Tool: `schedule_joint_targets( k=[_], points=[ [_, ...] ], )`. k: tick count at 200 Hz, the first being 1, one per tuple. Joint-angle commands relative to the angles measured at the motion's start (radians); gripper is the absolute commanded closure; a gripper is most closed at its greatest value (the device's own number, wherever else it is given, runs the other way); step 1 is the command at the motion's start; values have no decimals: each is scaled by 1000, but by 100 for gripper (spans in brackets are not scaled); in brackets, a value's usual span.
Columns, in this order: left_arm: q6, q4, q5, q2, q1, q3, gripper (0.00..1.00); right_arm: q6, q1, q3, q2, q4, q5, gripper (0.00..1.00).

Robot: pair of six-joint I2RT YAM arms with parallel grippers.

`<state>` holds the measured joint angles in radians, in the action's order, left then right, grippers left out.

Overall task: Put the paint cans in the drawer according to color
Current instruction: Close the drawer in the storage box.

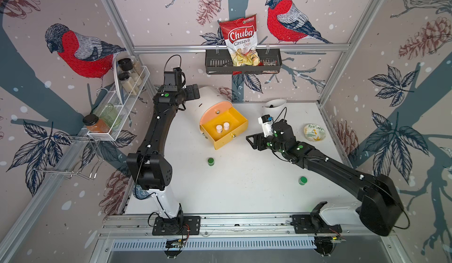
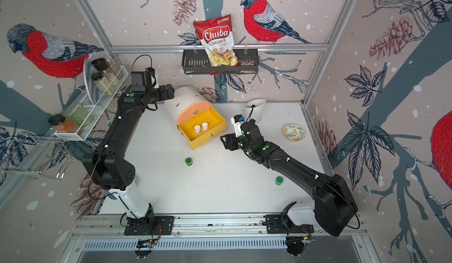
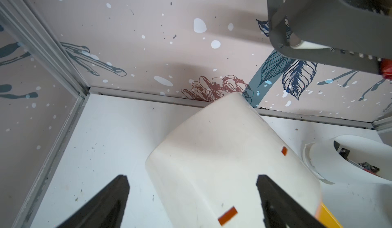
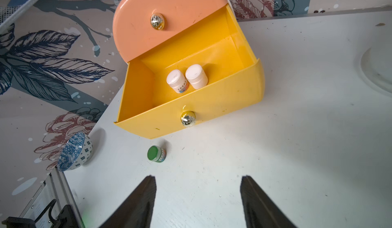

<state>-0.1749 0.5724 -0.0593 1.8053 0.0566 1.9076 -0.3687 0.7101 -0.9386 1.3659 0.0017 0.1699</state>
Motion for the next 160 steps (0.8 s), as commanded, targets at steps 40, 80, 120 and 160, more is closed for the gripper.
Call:
schedule_joint_targets(
  k=[40,80,120,160],
  points=[
    [120,-135,-211,93,-71,-2,5,46,64,-21,116,173,22,33],
    [123,-131,-324,157,-109,37,5,47,72,-47,173,147,2,34],
    [129,-134,-349,193,-108,43,5,49,83,-3,171,220,-19,34],
    [124,-139,-356,214,-108,44,5,54,98,-12,203,228,-36,35]
  ],
)
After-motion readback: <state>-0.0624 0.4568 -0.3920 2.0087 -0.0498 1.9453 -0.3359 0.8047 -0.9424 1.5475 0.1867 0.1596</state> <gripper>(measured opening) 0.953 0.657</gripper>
